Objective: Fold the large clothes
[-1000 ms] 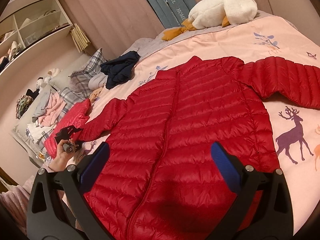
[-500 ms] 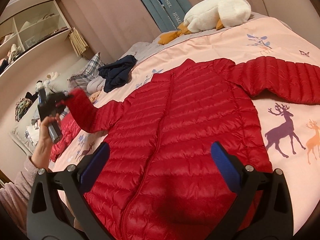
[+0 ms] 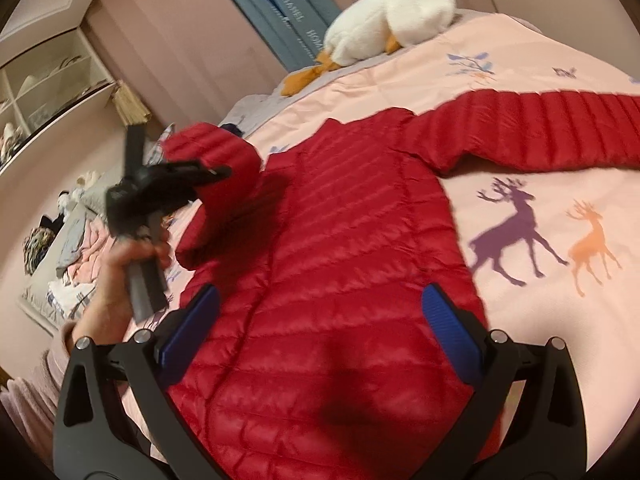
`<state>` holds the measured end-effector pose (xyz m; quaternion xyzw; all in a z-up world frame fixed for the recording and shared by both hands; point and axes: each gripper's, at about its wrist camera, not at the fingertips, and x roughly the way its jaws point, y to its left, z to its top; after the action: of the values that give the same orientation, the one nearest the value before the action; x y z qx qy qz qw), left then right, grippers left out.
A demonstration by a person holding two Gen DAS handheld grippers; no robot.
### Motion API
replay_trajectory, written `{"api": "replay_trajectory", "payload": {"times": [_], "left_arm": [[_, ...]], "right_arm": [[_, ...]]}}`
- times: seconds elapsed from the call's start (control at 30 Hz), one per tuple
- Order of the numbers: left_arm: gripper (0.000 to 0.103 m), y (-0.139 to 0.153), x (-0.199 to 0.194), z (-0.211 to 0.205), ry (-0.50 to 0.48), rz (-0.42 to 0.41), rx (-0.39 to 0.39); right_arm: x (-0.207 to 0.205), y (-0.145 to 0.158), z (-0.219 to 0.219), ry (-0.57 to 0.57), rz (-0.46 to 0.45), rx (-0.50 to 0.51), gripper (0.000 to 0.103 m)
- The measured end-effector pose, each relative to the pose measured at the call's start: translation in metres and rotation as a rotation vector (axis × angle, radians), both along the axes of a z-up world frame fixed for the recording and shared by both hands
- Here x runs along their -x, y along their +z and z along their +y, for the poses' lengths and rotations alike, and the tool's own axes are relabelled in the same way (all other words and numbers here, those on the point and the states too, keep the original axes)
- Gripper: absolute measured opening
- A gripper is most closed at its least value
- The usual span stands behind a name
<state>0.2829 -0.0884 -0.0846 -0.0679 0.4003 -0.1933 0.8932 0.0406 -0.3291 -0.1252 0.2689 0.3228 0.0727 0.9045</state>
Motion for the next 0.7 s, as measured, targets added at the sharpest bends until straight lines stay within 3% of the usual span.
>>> {"api": "replay_trajectory", "payload": {"times": [0.1, 0.13, 0.17, 0.23, 0.4, 0.5, 0.7], "left_arm": [[0.019, -0.031, -0.009, -0.024, -0.03, 0.101, -0.007], [0.031, -0.04, -0.01, -0.032, -0.04, 0.126, -0.012], [0.057, -0.047, 0.0, -0.033, -0.048, 0.137, -0.015], [0.072, -0.053, 0.009, -0.036, -0.063, 0.146, -0.003], [0.072, -0.038, 0.019, -0.025, -0.104, 0.124, 0.032], [0.082, -0.026, 0.029, 0.016, -0.067, 0.109, 0.102], [0.082, -0.012, 0.035, 0.096, 0.043, 0.086, 0.16]], "right_arm": [[0.002, -0.005, -0.011, -0.022, 0.014, -0.019, 0.101], [0.003, -0.007, -0.015, -0.03, 0.018, -0.027, 0.101], [0.003, -0.008, -0.02, -0.037, 0.023, -0.034, 0.101], [0.002, -0.01, -0.026, -0.045, 0.032, -0.049, 0.101], [-0.017, -0.011, -0.033, -0.028, 0.042, -0.09, 0.101], [-0.041, -0.01, -0.032, -0.003, 0.042, -0.115, 0.101], [-0.103, -0.02, -0.026, 0.048, 0.08, -0.232, 0.101]]}}
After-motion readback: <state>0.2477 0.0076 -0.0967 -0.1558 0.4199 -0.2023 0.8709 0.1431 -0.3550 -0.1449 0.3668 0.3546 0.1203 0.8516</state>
